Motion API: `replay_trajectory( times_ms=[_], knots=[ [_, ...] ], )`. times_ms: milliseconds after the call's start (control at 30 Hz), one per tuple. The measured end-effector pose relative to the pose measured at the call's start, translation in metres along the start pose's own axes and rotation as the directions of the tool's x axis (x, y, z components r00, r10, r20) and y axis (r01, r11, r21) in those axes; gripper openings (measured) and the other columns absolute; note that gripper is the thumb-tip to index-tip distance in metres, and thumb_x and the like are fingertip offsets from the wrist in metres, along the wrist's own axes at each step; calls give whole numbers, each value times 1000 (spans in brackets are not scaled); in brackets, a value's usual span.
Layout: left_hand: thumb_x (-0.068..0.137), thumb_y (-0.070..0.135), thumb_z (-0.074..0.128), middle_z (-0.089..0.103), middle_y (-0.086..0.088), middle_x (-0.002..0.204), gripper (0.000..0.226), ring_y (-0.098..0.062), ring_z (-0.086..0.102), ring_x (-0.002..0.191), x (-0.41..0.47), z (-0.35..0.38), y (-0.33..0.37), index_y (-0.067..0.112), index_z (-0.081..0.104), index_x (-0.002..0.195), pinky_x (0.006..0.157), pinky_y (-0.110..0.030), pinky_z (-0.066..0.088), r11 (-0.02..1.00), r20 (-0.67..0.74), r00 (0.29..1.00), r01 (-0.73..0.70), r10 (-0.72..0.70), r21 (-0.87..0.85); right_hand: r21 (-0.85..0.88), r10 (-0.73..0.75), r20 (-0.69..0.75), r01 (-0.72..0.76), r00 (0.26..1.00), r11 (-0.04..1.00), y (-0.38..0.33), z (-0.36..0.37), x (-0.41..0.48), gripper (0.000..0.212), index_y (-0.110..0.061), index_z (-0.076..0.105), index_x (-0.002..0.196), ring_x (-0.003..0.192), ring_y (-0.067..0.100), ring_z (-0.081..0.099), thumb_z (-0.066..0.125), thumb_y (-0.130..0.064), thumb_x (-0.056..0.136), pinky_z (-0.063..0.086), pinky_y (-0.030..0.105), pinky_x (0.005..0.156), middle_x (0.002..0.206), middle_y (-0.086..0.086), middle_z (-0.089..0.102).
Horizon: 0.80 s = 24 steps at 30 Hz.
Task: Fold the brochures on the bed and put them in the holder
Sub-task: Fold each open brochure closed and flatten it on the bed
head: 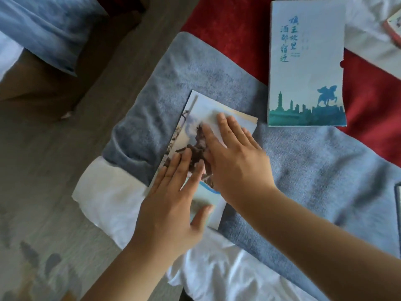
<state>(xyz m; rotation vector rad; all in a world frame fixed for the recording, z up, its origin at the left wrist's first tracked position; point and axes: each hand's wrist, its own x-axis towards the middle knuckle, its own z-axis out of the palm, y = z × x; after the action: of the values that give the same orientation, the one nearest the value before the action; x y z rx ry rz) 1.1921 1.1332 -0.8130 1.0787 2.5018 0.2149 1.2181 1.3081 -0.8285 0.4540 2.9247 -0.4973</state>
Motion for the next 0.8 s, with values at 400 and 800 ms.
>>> replay_trajectory(
  times_ms=[400,800],
  knots=[
    [91,66,52,-21,-12,169,101,-35,-16,157,41,9,17,22,-4,164,127,-42,-2,964,384,894,161,-233,210,-87,52,481,-11,875,996,-2,-8,43,76,-17,5,165,159,38,-1,50,-13,104,17,45,126,172,15,-9],
    [81,63,71,57,-4,150,69,-24,65,126,45,-28,25,29,61,140,80,-39,60,970,170,959,203,-224,135,153,-104,375,50,921,987,16,-4,23,83,-19,2,166,158,29,-17,53,-10,101,-12,38,124,171,9,-17]
  ],
)
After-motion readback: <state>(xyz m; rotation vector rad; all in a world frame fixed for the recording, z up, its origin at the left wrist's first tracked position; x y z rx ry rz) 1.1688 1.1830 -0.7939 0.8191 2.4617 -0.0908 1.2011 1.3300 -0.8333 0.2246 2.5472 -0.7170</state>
